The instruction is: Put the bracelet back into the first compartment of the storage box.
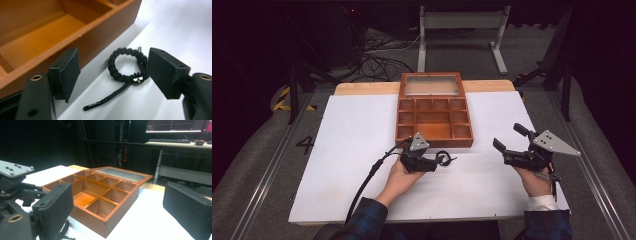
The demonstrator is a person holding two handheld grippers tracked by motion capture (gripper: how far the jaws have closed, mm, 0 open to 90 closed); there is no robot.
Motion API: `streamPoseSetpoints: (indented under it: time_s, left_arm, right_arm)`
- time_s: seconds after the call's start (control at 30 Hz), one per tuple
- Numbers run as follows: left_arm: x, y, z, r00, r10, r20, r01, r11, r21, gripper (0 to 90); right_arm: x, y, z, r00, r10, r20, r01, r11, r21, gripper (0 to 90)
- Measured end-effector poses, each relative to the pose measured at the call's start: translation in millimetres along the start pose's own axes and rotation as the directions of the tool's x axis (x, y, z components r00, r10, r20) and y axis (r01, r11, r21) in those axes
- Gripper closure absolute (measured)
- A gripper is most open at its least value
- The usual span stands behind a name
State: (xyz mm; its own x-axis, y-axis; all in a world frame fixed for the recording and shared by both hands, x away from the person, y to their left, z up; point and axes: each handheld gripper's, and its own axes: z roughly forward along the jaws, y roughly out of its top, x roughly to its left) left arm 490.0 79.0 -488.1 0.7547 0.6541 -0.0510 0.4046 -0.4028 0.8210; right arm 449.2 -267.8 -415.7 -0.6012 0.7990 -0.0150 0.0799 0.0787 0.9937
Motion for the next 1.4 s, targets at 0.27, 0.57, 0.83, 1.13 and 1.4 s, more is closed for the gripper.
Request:
streamPoseSetpoints:
  time_s: [0.27,0.57,0.83,1.13,1.4]
  left_arm:
    - [0.5,3.5,10.5,0.9992,-0.039,-0.009,0.039,0.9983,0.043,38.1]
    - [-0.5,7.0,19.2,0.9998,-0.021,-0.003,0.021,0.9927,0.119,51.4]
    - [0.1,8.2,21.4,0.9996,-0.025,0.013,0.023,0.991,0.132,66.5]
    - [0.5,8.3,21.3,0.9995,-0.03,-0.007,0.031,0.9901,0.137,81.4]
    - [0.1,9.1,16.0,0.9999,0.017,0.002,-0.017,0.9931,0.116,83.9]
  right_arm:
    - [0.5,-0.1,0.0,0.9999,0.007,-0.009,-0.007,1.0,-0.005,10.8]
    - [0.3,-1.2,0.8,0.9999,0.005,-0.015,-0.006,1.0,-0.001,10.9]
    - [0.5,-1.3,0.8,0.9998,0.005,-0.018,-0.005,1.0,-0.004,10.9]
    - [3.2,-1.2,1.8,0.9997,-0.003,-0.023,0.003,1.0,0.0,10.9]
    - [2.1,-2.8,2.4,0.9998,-0.016,-0.014,0.017,1.0,0.003,10.9]
